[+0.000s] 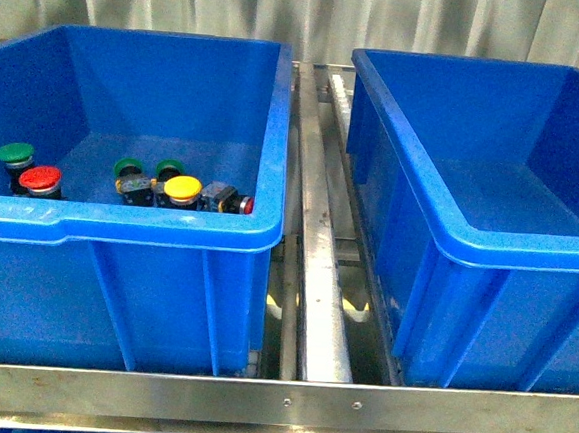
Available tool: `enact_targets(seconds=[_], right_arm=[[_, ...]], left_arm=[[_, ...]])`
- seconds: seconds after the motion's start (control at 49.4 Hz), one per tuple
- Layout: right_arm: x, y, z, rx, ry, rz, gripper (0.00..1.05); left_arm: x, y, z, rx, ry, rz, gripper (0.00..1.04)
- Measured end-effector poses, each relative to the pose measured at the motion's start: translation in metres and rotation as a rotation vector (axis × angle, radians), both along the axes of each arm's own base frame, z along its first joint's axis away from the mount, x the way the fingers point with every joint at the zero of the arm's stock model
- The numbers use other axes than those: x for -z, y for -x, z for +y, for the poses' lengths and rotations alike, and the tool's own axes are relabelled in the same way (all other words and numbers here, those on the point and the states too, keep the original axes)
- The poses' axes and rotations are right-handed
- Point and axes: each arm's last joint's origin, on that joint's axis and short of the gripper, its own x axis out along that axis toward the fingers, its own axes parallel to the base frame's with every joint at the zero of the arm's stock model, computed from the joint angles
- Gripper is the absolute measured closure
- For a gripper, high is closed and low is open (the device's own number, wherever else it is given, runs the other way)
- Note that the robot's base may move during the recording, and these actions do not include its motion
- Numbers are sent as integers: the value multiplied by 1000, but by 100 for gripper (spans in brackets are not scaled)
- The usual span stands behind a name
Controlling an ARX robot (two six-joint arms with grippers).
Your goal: Pick red and yellow buttons and place in box
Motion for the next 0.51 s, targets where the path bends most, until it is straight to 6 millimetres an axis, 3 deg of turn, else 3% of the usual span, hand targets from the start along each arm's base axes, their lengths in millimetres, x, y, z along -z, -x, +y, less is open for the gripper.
enact_targets(seconds=[0.506], right_arm=[[0, 0, 0, 0, 0, 0, 3]], left_arm=[[0, 0, 0, 0, 0, 0, 8]])
